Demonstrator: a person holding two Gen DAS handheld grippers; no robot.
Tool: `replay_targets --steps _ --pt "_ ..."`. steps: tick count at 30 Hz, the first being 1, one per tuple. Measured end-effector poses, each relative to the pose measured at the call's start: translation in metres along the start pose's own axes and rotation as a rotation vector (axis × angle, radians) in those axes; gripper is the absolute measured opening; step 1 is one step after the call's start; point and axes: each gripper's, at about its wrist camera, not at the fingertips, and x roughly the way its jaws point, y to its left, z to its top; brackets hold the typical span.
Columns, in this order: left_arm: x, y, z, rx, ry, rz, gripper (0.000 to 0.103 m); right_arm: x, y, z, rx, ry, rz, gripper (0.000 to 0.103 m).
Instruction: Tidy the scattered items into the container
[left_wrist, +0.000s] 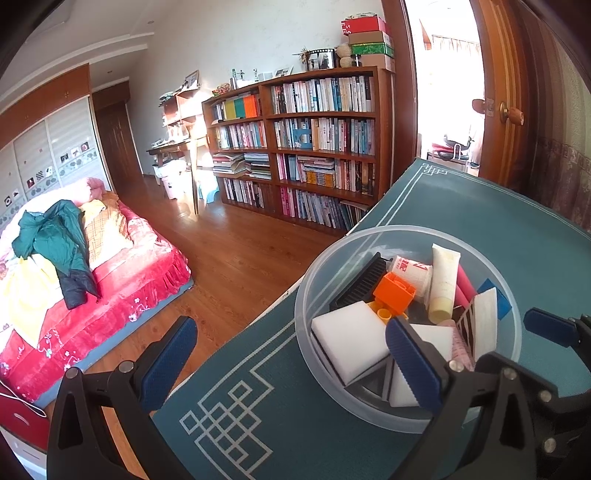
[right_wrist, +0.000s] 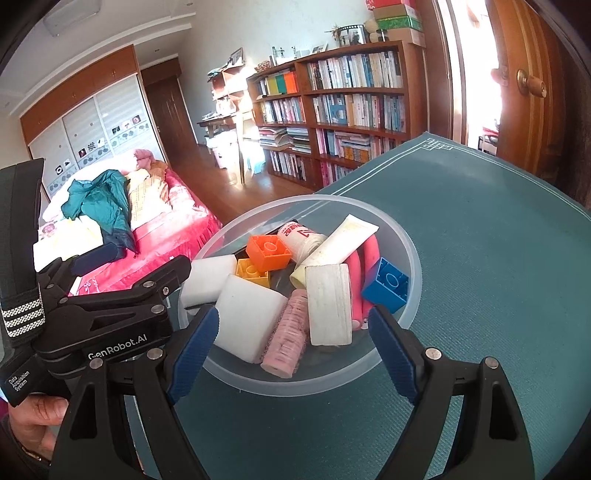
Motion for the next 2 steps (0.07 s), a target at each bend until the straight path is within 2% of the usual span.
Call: replay_targets --steps 2 --pt "0.0003 -0.0005 0.0005 0.0 0.0 0.0 0.103 -0.0002 0.0007 0.0001 -0.007 -0.002 -0.018 0.086"
